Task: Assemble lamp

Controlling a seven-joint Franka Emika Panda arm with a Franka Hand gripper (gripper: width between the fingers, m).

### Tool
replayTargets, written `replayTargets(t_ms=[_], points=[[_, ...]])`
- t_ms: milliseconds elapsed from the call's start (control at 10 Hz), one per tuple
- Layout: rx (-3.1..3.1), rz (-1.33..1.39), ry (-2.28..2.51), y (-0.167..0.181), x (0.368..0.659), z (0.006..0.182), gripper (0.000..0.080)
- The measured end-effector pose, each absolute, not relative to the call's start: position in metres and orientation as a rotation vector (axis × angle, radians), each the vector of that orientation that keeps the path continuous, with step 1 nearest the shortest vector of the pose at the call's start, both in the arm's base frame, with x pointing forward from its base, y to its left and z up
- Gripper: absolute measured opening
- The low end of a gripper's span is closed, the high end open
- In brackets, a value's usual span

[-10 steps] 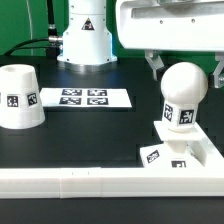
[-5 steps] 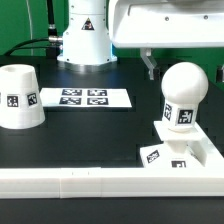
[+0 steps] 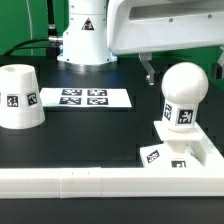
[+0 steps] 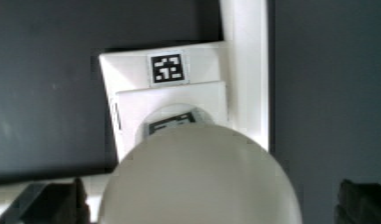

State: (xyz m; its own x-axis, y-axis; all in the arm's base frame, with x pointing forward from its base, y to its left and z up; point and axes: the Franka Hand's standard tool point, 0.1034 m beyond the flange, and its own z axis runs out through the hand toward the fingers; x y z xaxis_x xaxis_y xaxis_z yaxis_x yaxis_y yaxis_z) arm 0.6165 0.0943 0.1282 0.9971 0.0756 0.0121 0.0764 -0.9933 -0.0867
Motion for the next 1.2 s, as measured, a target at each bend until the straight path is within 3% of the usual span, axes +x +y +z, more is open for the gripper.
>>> replayTargets(t_ms=[1200], points=[[-2.759, -0.060, -1.592, 0.101, 0.625, 0.131, 0.0699]])
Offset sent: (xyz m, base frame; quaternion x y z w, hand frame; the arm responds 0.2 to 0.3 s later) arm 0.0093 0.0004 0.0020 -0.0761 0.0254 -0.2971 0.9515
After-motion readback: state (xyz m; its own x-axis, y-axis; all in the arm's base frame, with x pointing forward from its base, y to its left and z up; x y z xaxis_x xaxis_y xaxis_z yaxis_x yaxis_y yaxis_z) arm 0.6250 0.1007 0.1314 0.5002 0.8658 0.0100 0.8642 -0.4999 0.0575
